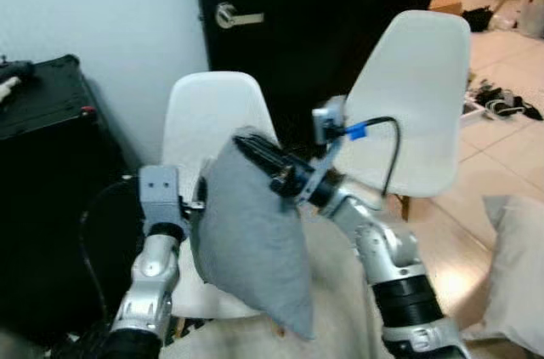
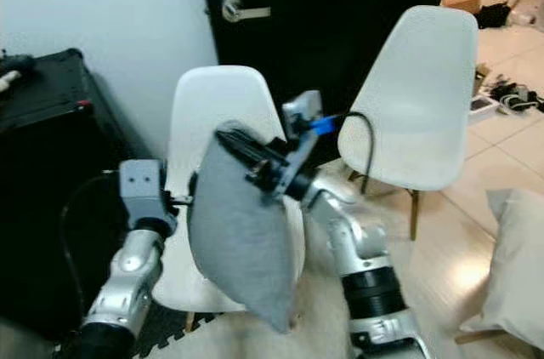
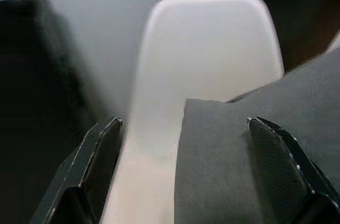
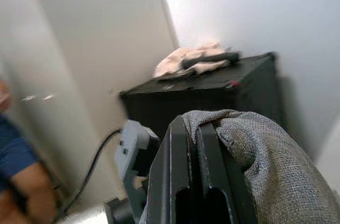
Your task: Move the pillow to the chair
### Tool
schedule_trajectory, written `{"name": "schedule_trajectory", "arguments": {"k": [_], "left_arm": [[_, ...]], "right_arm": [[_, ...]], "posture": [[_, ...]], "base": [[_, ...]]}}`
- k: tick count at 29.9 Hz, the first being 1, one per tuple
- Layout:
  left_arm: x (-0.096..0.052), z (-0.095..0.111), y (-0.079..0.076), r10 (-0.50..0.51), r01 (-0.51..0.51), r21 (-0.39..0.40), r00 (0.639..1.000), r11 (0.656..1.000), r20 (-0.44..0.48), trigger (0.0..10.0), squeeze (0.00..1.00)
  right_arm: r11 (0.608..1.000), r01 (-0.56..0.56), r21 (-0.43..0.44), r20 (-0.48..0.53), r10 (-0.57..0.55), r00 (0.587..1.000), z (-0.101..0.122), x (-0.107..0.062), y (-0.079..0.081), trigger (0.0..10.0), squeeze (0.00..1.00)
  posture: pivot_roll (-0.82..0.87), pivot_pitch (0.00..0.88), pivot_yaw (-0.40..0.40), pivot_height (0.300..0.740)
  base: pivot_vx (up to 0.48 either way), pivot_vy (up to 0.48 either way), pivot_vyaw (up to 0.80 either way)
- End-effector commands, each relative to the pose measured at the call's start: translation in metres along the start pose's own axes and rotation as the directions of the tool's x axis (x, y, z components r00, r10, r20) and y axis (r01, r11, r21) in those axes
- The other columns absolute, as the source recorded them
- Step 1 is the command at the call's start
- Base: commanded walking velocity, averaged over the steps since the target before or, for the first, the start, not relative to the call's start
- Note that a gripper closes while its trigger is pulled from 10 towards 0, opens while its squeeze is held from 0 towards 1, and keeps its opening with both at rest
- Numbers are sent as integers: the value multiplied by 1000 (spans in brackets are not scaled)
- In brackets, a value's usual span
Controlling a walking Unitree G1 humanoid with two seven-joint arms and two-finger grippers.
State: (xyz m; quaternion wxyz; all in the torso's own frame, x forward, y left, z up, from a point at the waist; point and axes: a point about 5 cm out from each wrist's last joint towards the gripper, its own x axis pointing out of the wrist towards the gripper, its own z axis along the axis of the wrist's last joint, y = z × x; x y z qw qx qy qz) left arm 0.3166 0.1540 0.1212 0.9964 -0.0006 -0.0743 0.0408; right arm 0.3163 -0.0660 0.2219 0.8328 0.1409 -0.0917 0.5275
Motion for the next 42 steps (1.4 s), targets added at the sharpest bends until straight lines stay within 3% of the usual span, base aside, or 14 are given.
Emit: {"name": "schedule_trajectory", "arguments": {"k": [1, 12, 13, 14, 15, 26, 31, 42], "left_arm": [[-2, -3, 0, -1, 1, 19, 1000, 1000, -15, 10000, 0], [-1, -1, -1, -1, 2, 33, 1000, 999, -14, 10000, 0], [0, -1, -2, -2, 3, 34, 1000, 999, -14, 10000, 0], [0, -1, -2, -2, 3, 34, 1000, 999, -14, 10000, 0], [0, -1, -3, -4, 5, 39, 1000, 999, -14, 10000, 0], [7, 15, -1, 16, -22, 101, 998, 995, 53, 10000, 0], [8, 17, 1, 23, -30, 120, 998, 992, 60, 10000, 0], [6, 17, 2, 34, -42, 142, 998, 989, 60, 10000, 0]], "right_arm": [[998, -55, -32, 60, 57, 997, 14, 6, 8, 0, 0], [998, -49, -37, 39, 50, 998, 9, 6, 9, 0, 0], [999, -26, -41, 21, 27, 999, 7, 7, 6, 3490, 0], [999, -26, -41, 21, 27, 999, 7, 7, 6, 3490, 0], [999, 10, -45, -8, -10, 1000, 2, 8, 2, 10000, 0], [994, 93, -59, -70, -97, 993, -8, 7, -7, 10000, 0], [971, 220, -90, -111, -229, 967, -16, 3, -22, 10000, 0], [966, 248, -72, -95, -255, 962, -16, 0, -26, 10000, 0]], "posture": [[-165, 88, 18, 739], [-164, 80, 18, 739], [-164, 80, 18, 739], [-164, 80, 18, 739], [-164, 77, 19, 739], [-165, 73, 17, 739], [-166, 77, 18, 739], [-166, 77, 18, 739]], "base": [[0, 0, 800], [0, 0, 800], [0, 0, 0], [0, 0, 0], [0, 0, 0], [0, 0, 0], [49, 0, 0], [285, 0, 0]]}}
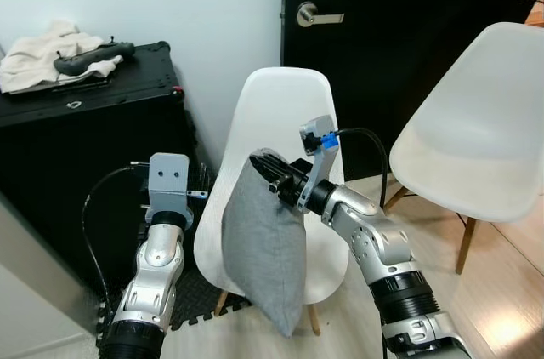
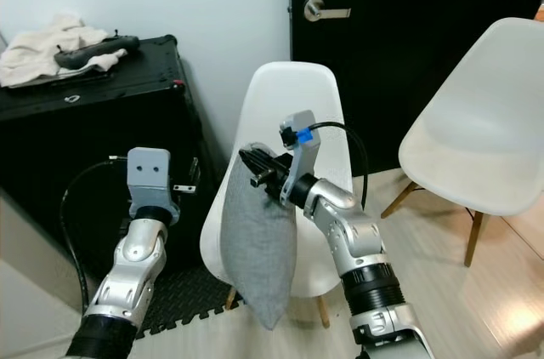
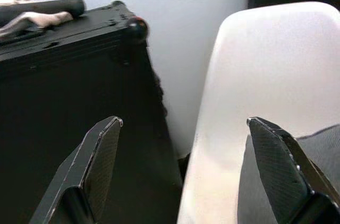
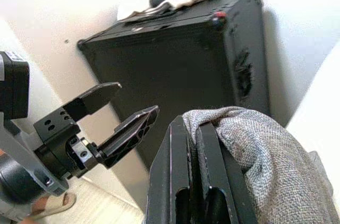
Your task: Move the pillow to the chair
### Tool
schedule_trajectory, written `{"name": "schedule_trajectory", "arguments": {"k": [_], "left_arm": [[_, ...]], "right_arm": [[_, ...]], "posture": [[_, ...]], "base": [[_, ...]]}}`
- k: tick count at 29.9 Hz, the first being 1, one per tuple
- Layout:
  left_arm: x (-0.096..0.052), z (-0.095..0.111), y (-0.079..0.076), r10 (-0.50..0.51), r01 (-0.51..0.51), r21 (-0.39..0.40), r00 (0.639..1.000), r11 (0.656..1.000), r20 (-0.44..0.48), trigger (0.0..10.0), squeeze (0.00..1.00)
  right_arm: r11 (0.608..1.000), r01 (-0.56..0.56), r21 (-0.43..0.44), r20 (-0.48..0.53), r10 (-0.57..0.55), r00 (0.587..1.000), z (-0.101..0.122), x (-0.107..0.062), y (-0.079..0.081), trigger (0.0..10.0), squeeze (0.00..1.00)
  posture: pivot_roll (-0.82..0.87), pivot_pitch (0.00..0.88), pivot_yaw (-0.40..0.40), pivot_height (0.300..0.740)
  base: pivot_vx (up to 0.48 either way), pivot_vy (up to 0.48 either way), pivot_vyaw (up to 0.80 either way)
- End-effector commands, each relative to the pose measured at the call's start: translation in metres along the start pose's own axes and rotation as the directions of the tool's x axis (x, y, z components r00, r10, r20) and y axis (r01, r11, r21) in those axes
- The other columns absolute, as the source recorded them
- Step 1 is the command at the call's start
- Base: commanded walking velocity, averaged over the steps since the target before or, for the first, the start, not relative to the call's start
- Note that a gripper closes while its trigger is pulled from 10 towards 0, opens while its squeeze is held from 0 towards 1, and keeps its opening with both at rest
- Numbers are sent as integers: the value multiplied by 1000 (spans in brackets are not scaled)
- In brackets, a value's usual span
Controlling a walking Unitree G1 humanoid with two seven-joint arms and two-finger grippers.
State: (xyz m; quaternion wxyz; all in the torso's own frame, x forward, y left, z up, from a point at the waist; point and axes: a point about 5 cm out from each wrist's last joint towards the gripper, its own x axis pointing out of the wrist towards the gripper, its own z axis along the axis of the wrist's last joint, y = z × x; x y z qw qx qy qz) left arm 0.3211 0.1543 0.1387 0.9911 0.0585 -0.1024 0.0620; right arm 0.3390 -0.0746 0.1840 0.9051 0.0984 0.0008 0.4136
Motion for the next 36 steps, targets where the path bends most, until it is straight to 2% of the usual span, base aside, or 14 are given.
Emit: {"name": "schedule_trajectory", "arguments": {"k": [1, 9, 18, 23, 26, 32, 36], "left_arm": [[-1, 0, 2, 5, -4, 26, 1000, 1000, -4, 10000, 0], [0, 1, 4, 17, -17, 39, 1000, 999, -4, 10000, 0], [0, 1, 7, 38, -37, 73, 999, 997, -8, 10000, 0], [0, 1, 7, 33, -33, 80, 999, 996, -4, 10000, 0], [-1, 1, 7, 32, -31, 84, 999, 996, -6, 10000, 0], [-2, 2, 6, 28, -28, 91, 1000, 995, -5, 10000, 0], [-2, 2, 6, 29, -28, 92, 1000, 995, -7, 10000, 0]], "right_arm": [[999, -26, -36, 85, 29, 996, 18, 6, 5, 10000, 0], [998, -62, -28, 94, 65, 993, 19, 8, 11, 10000, 0], [996, -85, -18, 97, 86, 992, 19, 9, 13, 10000, 0], [995, -101, -18, 95, 102, 990, 18, 9, 15, 10000, 0], [990, -140, -19, 140, 141, 980, 22, 6, 18, 10000, 0], [990, -142, -5, 158, 141, 977, 25, 6, 19, 10000, 0], [990, -141, 15, 160, 137, 978, 25, 6, 18, 10000, 0]], "posture": [[-166, 77, 18, 739], [-163, 83, 18, 739], [-161, 84, 20, 739], [-160, 85, 22, 739], [-158, 86, 21, 739], [-159, 87, 22, 739], [-158, 88, 23, 739]], "base": [[292, 0, 0], [285, 0, 0], [0, 0, 0], [284, 0, 0], [307, 0, 0], [436, 0, 771], [480, 0, 0]]}}
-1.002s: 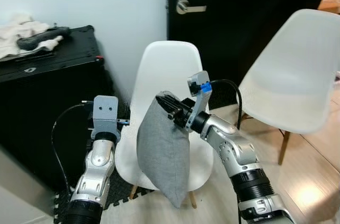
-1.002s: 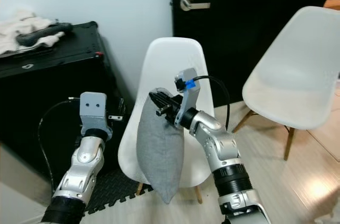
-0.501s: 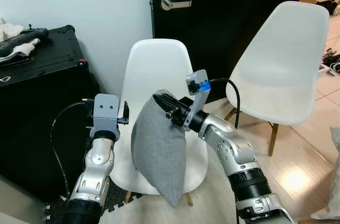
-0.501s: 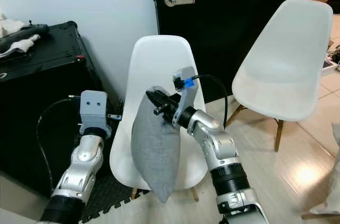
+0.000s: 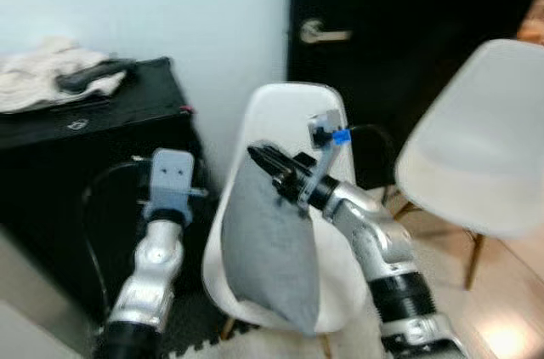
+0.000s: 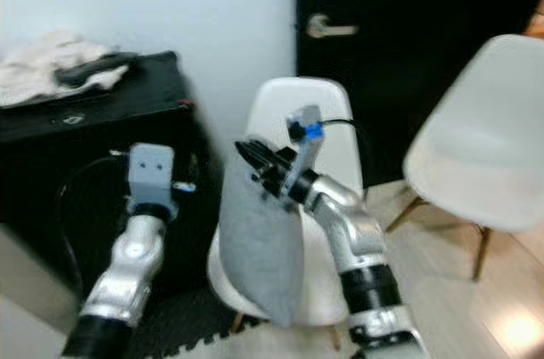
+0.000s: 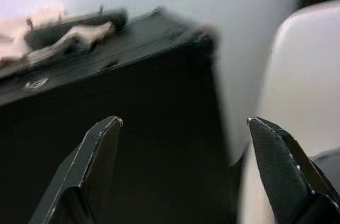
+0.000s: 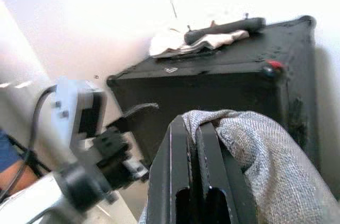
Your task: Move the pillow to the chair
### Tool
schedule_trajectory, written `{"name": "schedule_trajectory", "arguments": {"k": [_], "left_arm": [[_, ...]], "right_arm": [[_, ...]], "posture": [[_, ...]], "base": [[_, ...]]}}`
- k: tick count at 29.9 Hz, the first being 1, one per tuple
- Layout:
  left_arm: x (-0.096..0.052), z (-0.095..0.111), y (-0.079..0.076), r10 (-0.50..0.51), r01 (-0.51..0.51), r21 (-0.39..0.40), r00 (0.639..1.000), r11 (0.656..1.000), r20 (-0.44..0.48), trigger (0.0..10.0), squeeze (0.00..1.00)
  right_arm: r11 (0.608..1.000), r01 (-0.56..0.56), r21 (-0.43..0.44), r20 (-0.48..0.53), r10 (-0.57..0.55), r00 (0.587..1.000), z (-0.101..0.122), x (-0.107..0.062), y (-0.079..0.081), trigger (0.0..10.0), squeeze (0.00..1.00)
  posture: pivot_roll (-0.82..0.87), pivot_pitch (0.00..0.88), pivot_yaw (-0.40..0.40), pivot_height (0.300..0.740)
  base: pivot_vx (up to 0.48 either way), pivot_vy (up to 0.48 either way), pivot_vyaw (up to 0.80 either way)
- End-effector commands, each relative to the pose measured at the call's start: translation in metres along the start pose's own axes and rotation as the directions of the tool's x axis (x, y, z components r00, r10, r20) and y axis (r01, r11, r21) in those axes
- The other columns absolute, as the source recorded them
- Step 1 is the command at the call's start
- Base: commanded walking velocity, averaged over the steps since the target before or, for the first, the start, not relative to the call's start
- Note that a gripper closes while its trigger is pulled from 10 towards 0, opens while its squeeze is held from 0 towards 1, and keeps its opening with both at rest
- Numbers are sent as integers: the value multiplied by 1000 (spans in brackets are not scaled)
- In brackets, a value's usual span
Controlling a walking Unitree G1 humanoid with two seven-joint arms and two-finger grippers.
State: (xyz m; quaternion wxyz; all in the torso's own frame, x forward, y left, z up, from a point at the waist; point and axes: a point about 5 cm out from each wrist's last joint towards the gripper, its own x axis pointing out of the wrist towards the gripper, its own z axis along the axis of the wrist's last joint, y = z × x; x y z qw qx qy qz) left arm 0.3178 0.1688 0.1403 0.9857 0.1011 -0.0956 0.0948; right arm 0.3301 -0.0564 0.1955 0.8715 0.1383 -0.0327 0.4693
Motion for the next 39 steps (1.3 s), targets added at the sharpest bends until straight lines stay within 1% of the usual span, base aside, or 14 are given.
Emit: {"name": "schedule_trajectory", "arguments": {"k": [1, 3, 8, 10, 11, 12, 18, 24, 28, 33, 34, 35, 36, 39], "left_arm": [[-1, 2, -9, -28, 28, -1, 1000, 1000, 4, 10000, 0], [-1, 1, -8, -16, 16, -26, 1000, 1000, -9, 10000, 0], [-2, 1, -12, -41, 41, -24, 999, 999, -12, 10000, 0], [-3, 1, -15, -69, 68, -22, 998, 997, -11, 10000, 0], [-6, 1, -22, -130, 130, 3, 991, 992, -8, 10000, 0], [-6, 2, -24, -145, 145, 9, 989, 989, -5, 10000, 0], [-6, 2, -27, -149, 149, -14, 989, 989, -5, 10000, 0], [-5, 3, -27, -144, 144, -26, 990, 989, 0, 10000, 0], [-6, 2, -27, -148, 148, -22, 989, 989, -4, 10000, 0], [-7, -2, -27, -150, 150, -19, 988, 989, -20, 10000, 0], [-7, -2, -27, -150, 150, -19, 988, 989, -20, 10000, 0], [-8, -3, -28, -150, 150, -17, 988, 989, -26, 10000, 0], [-8, -3, -28, -150, 150, -17, 988, 989, -26, 10000, 0], [-10, -7, -28, -148, 147, -11, 988, 989, -40, 10000, 0]], "right_arm": [[1000, -7, -30, 74, 9, 997, 18, -2, -1, 10000, 0], [1000, 2, -30, 65, 0, 998, 17, -1, -2, 10000, 0], [999, 38, -29, 48, -36, 998, 15, -1, -6, 10000, 0], [998, 52, -33, 44, -51, 998, 14, -2, -8, 10000, 0], [997, 71, -30, 41, -70, 997, 14, -2, -10, 10000, 0], [997, 75, -29, 41, -74, 996, 14, -2, -10, 10000, 0], [996, 79, -31, 35, -78, 996, 13, -2, -10, 10000, 0], [993, 109, -39, 17, -109, 994, 10, -1, -14, 10000, 0], [982, 178, -67, -39, -181, 983, 4, 0, -22, 10000, 0], [945, 287, -158, -219, -317, 923, -23, -5, -37, 10000, 0], [945, 287, -158, -219, -317, 923, -23, -5, -37, 10000, 0], [937, 308, -166, -281, -345, 896, -35, -10, -42, 10000, 0], [937, 308, -166, -281, -345, 896, -35, -10, -42, 10000, 0], [915, 364, -172, -424, -403, 811, -68, -27, -52, 10000, 0]], "posture": [[-158, 88, 23, 739], [-158, 90, 23, 739], [-157, 90, 23, 739], [-157, 90, 23, 739], [-156, 88, 26, 739], [-156, 88, 26, 739], [-156, 84, 26, 739], [-156, 80, 25, 739], [-154, 79, 23, 739], [-156, 82, 20, 739], [-156, 82, 20, 739], [-156, 85, 20, 739], [-156, 85, 20, 739], [-155, 93, 20, 739]], "base": [[480, 0, 0], [167, 0, 0], [0, 0, 0], [0, 0, 0], [0, -469, 0], [0, -469, 0], [0, -467, 0], [0, 0, 0], [0, 0, 0], [0, 0, 0], [0, 0, 0], [0, 0, 0], [0, 0, 0], [0, 0, 0]]}}
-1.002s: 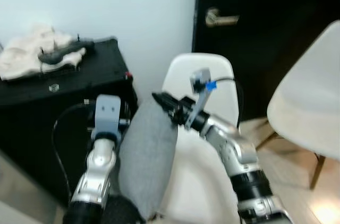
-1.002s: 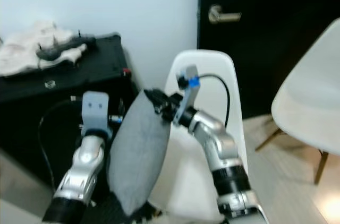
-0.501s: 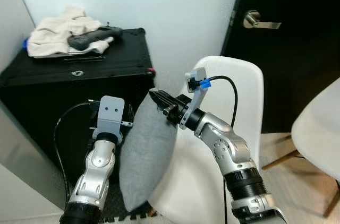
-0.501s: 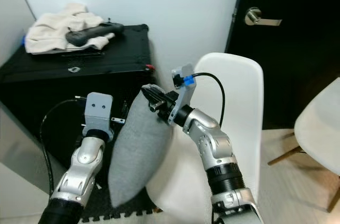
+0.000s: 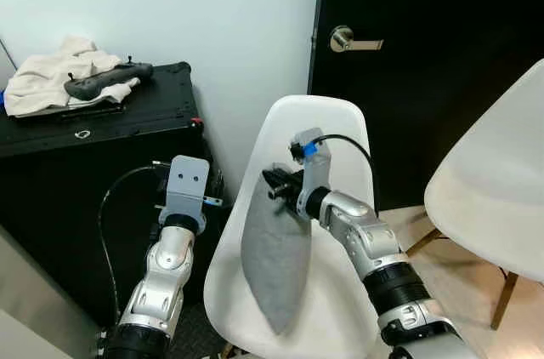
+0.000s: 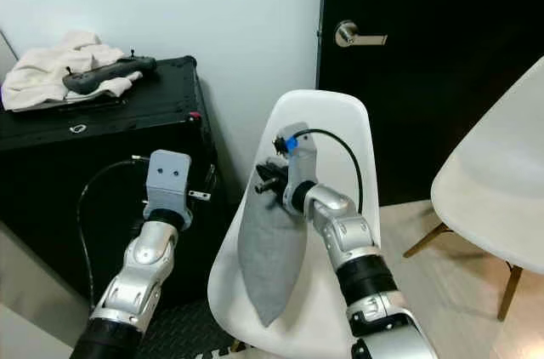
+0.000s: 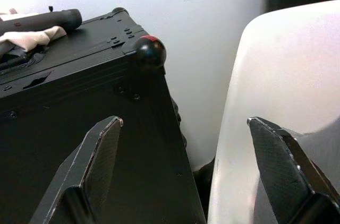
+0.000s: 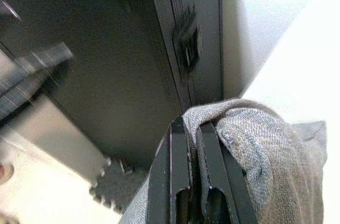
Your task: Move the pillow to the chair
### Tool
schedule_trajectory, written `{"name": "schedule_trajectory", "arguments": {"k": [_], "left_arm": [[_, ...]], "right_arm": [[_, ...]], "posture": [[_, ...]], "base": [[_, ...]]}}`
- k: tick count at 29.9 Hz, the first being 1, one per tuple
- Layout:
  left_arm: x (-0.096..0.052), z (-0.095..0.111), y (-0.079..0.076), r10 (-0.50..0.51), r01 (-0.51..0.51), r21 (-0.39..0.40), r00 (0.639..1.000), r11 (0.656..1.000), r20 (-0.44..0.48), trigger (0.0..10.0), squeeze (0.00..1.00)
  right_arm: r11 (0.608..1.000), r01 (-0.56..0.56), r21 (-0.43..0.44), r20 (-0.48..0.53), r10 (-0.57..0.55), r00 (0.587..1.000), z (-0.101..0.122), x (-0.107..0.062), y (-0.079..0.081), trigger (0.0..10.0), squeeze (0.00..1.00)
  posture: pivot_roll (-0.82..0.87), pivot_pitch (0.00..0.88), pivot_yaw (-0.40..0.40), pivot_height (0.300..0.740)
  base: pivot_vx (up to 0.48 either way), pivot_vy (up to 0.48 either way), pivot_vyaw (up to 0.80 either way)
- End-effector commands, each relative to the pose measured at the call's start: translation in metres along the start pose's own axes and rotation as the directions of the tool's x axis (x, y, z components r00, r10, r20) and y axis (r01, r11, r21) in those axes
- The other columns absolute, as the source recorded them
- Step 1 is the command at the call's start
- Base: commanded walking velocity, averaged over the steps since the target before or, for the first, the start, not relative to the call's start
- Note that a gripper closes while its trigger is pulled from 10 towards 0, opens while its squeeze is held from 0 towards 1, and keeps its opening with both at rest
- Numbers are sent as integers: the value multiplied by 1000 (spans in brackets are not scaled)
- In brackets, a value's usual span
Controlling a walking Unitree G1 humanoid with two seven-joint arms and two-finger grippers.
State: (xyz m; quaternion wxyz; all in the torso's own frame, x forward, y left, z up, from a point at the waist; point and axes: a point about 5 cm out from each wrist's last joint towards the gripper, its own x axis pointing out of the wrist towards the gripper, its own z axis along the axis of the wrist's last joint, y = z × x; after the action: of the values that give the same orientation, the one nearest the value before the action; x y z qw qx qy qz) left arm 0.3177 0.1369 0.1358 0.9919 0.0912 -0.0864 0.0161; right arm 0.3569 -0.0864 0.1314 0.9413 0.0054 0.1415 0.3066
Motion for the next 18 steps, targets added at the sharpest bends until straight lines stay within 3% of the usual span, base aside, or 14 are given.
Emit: {"name": "schedule_trajectory", "arguments": {"k": [1, 8, 18], "left_arm": [[-4, -9, 3, 9, -9, 23, 999, 1000, -37, 10000, 0], [-6, -10, 7, 19, -18, 35, 999, 999, -42, 10000, 0], [-7, -12, 6, 14, -12, 39, 999, 999, -48, 10000, 0]], "right_arm": [[1000, 12, 1, -80, -11, 997, -17, 2, 0, 10000, 0], [997, 79, 4, -197, -76, 977, -48, 3, -6, 10000, 0], [977, 211, 33, -190, -201, 961, -51, -1, -24, 10000, 0]], "posture": [[-155, 93, 20, 739], [-151, 103, 21, 725], [-152, 108, 26, 685]], "base": [[0, 0, 0], [0, 0, 0], [0, 0, 0]]}}
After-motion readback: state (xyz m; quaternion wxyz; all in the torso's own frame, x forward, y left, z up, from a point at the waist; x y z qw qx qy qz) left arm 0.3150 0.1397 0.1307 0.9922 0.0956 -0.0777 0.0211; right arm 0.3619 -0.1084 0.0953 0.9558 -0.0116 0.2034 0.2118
